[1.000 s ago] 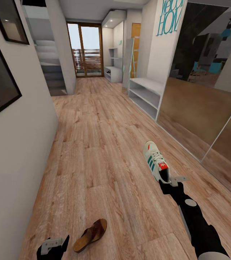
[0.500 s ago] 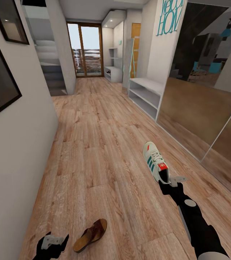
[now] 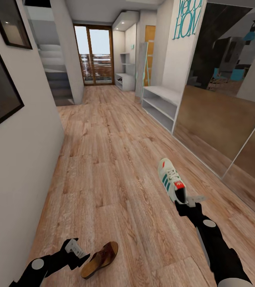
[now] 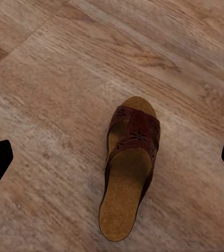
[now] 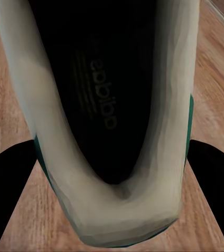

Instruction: Pick up the two gym shoes and the two sandals from the corridor floor and place them onto the hallstand (shoe rack) in the corridor, making sure they are on the rack and not on the floor. Arrange them so the two gym shoes are next to each other and the two sandals are next to each other.

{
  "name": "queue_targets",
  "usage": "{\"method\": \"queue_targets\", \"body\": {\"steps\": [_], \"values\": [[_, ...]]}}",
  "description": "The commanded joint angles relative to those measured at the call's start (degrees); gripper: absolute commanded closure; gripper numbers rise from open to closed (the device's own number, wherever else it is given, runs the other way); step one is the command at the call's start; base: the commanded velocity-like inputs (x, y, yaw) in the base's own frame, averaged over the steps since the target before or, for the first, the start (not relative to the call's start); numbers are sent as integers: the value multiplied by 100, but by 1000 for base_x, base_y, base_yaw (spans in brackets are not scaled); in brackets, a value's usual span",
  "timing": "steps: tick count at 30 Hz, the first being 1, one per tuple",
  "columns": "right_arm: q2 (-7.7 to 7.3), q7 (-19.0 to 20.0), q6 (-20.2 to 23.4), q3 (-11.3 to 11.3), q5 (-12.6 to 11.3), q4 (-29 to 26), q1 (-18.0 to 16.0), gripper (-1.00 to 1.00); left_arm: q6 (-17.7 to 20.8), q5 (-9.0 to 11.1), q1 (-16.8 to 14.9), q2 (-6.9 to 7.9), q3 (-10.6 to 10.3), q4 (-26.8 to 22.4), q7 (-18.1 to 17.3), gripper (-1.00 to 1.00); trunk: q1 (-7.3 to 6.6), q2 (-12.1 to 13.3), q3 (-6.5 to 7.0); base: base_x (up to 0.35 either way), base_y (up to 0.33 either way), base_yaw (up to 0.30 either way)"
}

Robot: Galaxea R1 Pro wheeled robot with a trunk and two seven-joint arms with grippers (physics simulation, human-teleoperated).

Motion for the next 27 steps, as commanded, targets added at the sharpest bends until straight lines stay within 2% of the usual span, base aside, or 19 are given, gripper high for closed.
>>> {"method": "queue_targets", "body": {"steps": [1,6,8,27], "values": [[-2,48,40,-14,61,-28,-2,100,-120,-54,-2,-15,30,-3,-28,-100,-1,-2,-5,0,0,0],[-22,48,61,-14,57,-124,-2,100,-180,-53,-2,-38,37,-3,-30,-100,-1,-2,-5,0,0,0],[-11,48,63,-9,55,-143,-2,100,-179,-53,-7,-40,36,-3,-30,-100,43,-82,-45,0,0,0],[-18,48,65,-17,70,-165,-2,100,-166,-81,-94,15,44,-10,-19,-100,441,-806,-547,0,0,0]]}}
